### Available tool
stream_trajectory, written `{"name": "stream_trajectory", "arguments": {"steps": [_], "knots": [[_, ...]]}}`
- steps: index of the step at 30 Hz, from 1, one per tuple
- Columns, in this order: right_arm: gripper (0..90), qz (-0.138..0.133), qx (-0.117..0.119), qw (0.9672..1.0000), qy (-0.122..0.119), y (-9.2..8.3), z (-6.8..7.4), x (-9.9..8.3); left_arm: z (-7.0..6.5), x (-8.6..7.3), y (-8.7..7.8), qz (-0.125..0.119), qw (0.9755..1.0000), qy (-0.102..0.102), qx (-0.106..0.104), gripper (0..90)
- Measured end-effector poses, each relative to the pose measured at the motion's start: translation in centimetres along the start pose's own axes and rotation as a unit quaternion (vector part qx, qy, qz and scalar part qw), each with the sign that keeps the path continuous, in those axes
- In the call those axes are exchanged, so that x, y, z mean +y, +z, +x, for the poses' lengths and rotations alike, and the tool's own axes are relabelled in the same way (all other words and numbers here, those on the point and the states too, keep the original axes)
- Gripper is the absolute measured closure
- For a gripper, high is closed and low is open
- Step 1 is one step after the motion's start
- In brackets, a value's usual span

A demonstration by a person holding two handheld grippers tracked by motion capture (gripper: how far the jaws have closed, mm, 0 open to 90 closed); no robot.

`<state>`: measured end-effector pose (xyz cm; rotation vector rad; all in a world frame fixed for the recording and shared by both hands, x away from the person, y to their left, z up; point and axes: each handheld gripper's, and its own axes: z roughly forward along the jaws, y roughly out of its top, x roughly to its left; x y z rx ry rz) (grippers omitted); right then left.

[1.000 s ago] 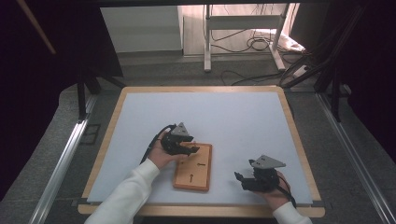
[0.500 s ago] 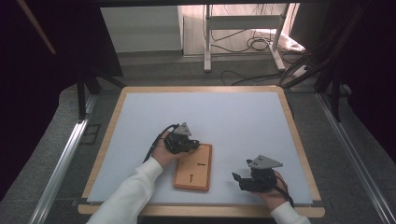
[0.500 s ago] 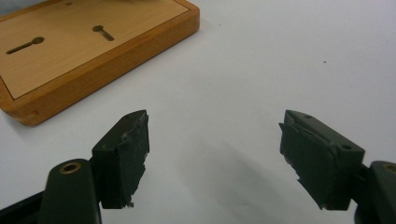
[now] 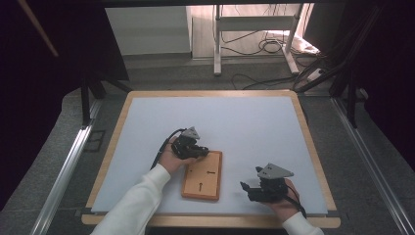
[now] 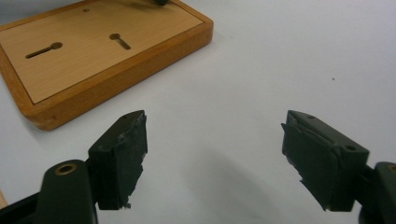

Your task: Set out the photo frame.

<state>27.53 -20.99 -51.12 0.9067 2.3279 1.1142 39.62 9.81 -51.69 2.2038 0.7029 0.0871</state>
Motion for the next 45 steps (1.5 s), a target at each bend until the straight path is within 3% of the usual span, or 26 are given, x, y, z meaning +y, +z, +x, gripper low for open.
{"name": "stream_trajectory", "arguments": {"steps": [9, 19, 29, 33, 41, 43, 45], "knots": [[12.2, -0.004, 0.003, 0.9986, -0.053, -0.3, 2.4, 1.2, 0.5, 0.4, 0.0, 0.014, 0.9995, -0.026, -0.015, 84.1], [7.6, 0.014, 0.019, 0.9925, -0.120, 1.0, 6.3, 2.4, 1.2, 0.7, 0.1, 0.020, 0.9981, -0.046, -0.035, 84.0], [6.1, 0.031, 0.012, 0.9814, -0.189, 3.1, 9.7, 3.1, 1.8, 1.0, 0.2, 0.028, 0.9966, -0.062, -0.047, 83.8], [6.8, 0.038, -0.008, 0.9739, -0.223, 4.2, 10.7, 3.2, 2.0, 1.1, 0.2, 0.028, 0.9960, -0.067, -0.051, 83.6], [12.0, 0.036, -0.044, 0.9646, -0.258, 6.2, 11.6, 3.9, 2.0, 1.0, 0.2, 0.025, 0.9960, -0.070, -0.051, 83.5], [14.5, 0.031, -0.056, 0.9608, -0.270, 6.3, 11.8, 3.9, 2.0, 1.0, 0.2, 0.022, 0.9962, -0.070, -0.048, 84.0], [16.0, 0.027, -0.072, 0.9547, -0.288, 6.3, 12.0, 4.0, 2.0, 0.9, 0.2, 0.019, 0.9966, -0.068, -0.043, 84.6]]}}
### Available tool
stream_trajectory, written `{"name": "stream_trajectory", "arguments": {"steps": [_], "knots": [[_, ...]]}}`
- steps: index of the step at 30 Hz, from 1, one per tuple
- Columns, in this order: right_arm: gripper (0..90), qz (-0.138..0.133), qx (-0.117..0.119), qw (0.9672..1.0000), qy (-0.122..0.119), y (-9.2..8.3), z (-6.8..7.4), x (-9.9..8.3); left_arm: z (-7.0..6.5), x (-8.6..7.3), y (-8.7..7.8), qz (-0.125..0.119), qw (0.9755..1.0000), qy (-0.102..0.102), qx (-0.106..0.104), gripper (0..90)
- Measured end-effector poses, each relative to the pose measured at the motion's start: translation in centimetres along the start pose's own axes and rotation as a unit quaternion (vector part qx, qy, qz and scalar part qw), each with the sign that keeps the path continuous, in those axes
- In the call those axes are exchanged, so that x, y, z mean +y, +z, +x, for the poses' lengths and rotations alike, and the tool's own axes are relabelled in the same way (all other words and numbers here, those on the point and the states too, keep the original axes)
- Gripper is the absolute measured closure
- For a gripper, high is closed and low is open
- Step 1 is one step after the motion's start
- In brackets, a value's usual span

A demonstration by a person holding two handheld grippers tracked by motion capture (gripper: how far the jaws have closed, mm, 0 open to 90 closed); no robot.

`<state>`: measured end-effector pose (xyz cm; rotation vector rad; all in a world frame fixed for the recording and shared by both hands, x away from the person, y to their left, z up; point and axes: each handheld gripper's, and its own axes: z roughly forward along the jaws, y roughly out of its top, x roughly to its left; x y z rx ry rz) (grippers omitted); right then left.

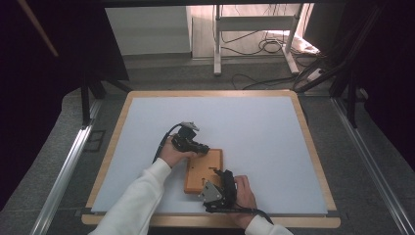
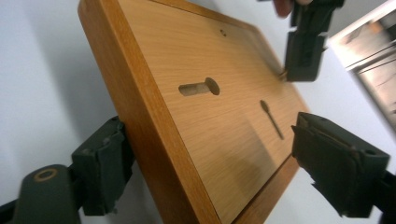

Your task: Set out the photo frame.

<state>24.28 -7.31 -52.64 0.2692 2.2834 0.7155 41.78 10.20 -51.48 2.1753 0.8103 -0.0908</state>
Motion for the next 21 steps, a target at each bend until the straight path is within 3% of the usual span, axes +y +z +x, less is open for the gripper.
{"name": "stream_trajectory", "arguments": {"steps": [2, 10, 21], "knots": [[19.6, -0.008, -0.012, 0.9999, -0.007, -0.2, -0.1, 0.1, 0.0, 0.0, 0.0, -0.003, 1.0000, 0.000, 0.003, 85.1], [37.9, -0.014, -0.006, 0.9994, -0.030, -1.1, -0.8, 0.5, -0.1, -0.1, 0.0, -0.012, 0.9998, -0.001, 0.015, 85.2], [50.3, -0.019, -0.021, 0.9990, -0.033, -2.1, -1.8, 0.9, 0.0, -0.2, -0.1, -0.021, 0.9994, 0.001, 0.027, 82.2]]}}
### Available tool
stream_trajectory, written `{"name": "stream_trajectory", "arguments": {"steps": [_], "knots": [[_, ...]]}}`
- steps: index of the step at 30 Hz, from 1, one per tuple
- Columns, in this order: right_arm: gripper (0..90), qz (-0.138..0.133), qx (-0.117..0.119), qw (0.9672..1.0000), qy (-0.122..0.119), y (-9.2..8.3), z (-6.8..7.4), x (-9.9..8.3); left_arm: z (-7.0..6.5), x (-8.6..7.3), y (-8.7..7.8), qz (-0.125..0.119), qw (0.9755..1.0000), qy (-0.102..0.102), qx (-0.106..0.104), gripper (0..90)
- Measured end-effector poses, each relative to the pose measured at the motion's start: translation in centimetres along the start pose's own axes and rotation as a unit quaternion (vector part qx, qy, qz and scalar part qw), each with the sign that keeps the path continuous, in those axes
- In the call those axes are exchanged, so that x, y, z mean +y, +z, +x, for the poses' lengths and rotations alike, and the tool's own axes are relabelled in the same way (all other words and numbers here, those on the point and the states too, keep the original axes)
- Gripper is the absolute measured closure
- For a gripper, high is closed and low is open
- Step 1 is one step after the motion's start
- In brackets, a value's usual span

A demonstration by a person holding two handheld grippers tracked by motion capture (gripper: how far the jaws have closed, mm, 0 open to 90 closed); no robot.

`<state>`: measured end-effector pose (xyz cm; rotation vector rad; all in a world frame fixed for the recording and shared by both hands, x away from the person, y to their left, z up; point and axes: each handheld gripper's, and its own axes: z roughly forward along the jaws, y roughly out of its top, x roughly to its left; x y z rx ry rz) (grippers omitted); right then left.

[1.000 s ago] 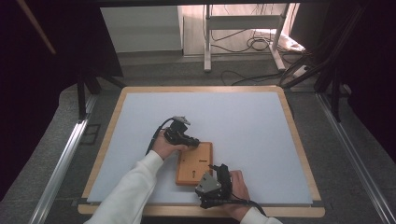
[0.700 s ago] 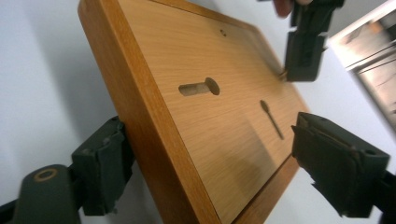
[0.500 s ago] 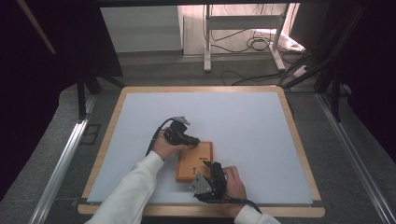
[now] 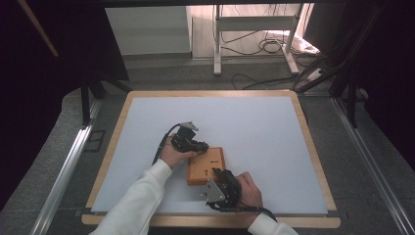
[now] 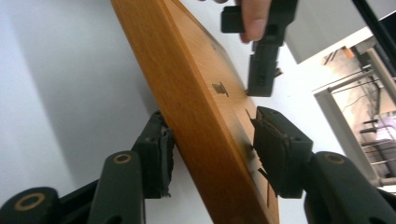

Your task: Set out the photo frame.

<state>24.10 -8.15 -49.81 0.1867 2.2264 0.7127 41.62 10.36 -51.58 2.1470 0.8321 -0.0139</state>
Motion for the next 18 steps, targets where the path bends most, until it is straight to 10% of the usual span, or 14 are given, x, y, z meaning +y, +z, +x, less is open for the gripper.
{"name": "stream_trajectory", "arguments": {"steps": [18], "knots": [[51.9, -0.011, -0.002, 0.9999, -0.003, -0.4, -1.0, -0.2, 0.0, -4.5, -6.6, -0.057, 0.9969, -0.018, 0.052, 38.4]]}}
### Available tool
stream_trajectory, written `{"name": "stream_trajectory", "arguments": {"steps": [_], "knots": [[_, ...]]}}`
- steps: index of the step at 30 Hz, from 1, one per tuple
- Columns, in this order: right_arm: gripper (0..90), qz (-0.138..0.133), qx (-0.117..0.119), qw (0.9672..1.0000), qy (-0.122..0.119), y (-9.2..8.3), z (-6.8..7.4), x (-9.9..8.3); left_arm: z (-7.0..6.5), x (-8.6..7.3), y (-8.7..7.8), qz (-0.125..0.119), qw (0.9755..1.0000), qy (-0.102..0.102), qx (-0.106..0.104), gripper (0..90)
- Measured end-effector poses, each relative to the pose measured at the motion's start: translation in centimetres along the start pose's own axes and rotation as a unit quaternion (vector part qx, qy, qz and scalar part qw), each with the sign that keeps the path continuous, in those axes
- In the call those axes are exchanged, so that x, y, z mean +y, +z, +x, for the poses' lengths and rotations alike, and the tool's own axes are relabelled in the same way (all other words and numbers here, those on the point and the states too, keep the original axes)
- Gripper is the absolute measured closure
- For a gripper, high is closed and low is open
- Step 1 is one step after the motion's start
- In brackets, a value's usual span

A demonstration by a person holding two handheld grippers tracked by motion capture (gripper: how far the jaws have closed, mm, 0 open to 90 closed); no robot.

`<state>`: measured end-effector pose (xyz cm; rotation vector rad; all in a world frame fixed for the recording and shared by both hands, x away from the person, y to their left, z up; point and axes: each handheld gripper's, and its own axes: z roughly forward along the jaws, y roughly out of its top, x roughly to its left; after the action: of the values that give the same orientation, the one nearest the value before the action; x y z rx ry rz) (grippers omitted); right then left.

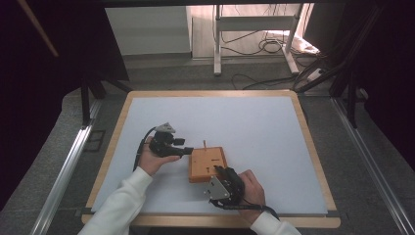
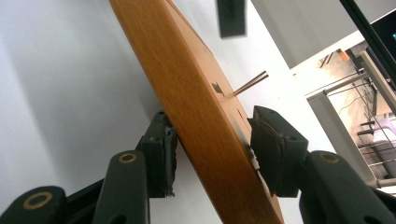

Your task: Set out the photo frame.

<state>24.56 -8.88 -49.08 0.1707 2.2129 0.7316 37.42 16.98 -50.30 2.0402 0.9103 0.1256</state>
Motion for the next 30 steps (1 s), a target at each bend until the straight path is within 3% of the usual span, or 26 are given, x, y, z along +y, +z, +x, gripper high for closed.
{"name": "stream_trajectory", "arguments": {"steps": [11, 17, 30], "knots": [[51.9, -0.001, 0.006, 1.0000, 0.007, 0.0, -0.3, 0.1, -0.4, -4.3, -2.6, 0.005, 0.9997, 0.004, 0.022, 35.4], [52.3, 0.002, 0.014, 0.9998, 0.014, 0.0, -0.9, 0.4, -0.8, -5.2, -3.1, 0.006, 0.9996, 0.008, 0.026, 35.7], [57.2, 0.014, 0.044, 0.9989, 0.003, 0.2, -3.5, 1.6, -0.1, -5.9, -3.3, 0.010, 0.9993, -0.013, 0.033, 36.1]]}}
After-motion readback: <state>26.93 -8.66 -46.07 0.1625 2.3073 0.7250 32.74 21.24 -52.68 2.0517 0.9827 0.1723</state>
